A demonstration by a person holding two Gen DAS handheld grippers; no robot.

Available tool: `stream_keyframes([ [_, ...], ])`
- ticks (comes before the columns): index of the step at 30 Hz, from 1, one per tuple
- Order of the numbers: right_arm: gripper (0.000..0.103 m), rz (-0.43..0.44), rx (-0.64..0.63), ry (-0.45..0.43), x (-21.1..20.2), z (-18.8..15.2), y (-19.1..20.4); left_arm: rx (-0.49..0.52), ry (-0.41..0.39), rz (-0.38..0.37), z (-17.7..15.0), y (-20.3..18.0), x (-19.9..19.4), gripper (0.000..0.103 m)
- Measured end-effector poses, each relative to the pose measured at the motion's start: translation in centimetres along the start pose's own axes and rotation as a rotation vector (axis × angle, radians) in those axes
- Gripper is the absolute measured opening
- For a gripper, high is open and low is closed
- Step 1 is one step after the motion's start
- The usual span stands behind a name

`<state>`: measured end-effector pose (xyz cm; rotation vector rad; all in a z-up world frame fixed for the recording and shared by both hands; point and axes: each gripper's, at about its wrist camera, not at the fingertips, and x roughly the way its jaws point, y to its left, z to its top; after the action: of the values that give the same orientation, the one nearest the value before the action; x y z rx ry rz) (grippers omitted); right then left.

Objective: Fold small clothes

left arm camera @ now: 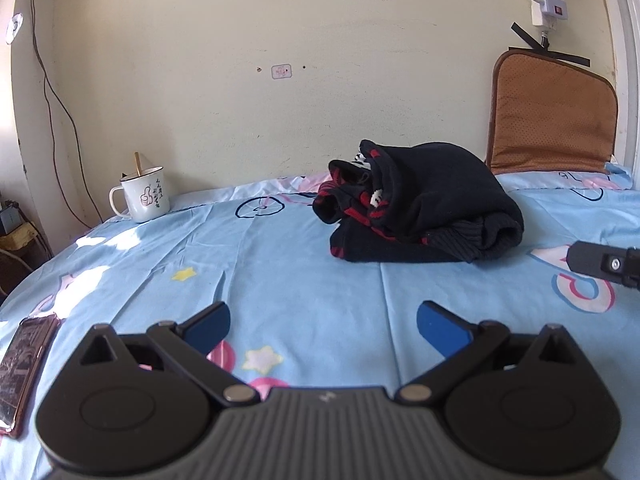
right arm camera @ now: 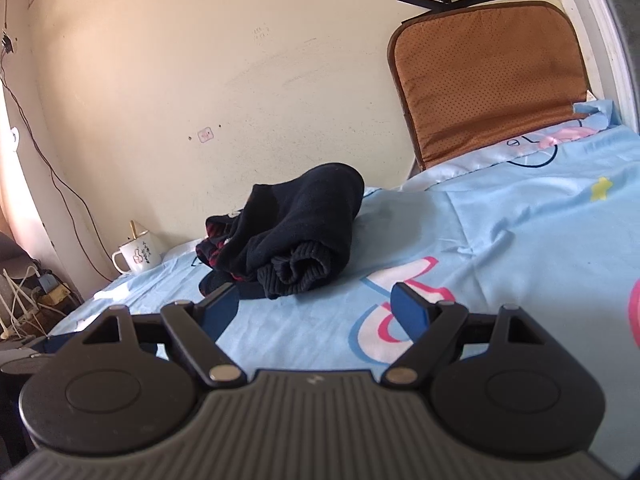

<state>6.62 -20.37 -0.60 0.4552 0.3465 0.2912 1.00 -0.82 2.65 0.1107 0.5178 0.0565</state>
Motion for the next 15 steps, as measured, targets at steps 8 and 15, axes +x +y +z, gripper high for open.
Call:
stream_keyframes([
  [8,0.090,-0.028,0.023,0.054,-2.0,-1.3,1.3,0.020,-0.007,-0.008,0.0,-0.3,-1.1,0.103],
  [15,0.092,-0.014,0.061,0.076,-2.4,-1.3,1.7,0.070,-0.029,0.019,0.1,-0.9,-2.1,0.103],
])
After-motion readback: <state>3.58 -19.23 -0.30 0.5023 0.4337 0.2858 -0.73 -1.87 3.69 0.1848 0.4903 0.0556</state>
